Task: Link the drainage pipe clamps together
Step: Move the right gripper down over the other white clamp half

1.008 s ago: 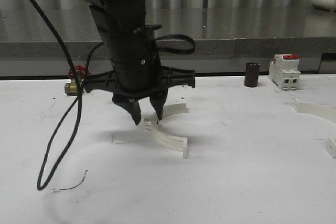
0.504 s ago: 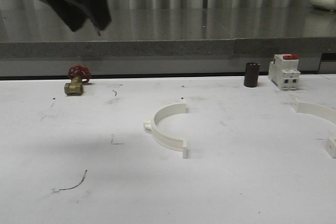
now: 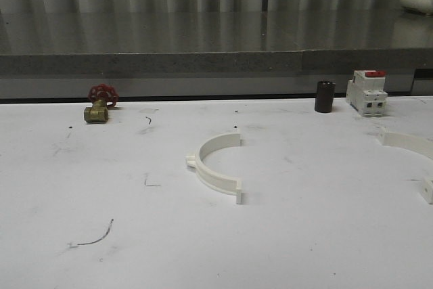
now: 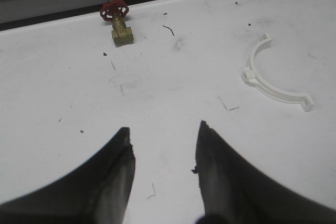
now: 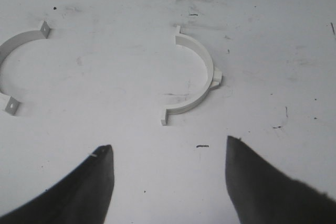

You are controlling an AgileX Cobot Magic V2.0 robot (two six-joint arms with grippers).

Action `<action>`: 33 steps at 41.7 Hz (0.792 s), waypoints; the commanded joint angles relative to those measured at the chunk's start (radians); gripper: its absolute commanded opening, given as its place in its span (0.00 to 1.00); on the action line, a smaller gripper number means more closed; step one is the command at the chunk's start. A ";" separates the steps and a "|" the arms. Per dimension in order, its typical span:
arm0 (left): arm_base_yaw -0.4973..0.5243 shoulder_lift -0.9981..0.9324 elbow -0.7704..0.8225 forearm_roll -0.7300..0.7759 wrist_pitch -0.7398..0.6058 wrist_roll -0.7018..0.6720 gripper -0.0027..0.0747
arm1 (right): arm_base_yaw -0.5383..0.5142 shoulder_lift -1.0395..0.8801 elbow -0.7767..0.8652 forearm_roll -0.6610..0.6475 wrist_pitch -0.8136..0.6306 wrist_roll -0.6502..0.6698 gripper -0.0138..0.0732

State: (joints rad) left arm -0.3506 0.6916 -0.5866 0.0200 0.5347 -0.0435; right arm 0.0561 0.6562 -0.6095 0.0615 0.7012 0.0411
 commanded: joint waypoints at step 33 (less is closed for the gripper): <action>0.004 -0.098 0.039 -0.020 -0.111 0.003 0.40 | -0.003 0.004 -0.034 0.011 -0.054 -0.004 0.72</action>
State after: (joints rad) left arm -0.3506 0.5937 -0.5201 0.0074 0.4965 -0.0388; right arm 0.0561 0.6562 -0.6095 0.0615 0.7012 0.0411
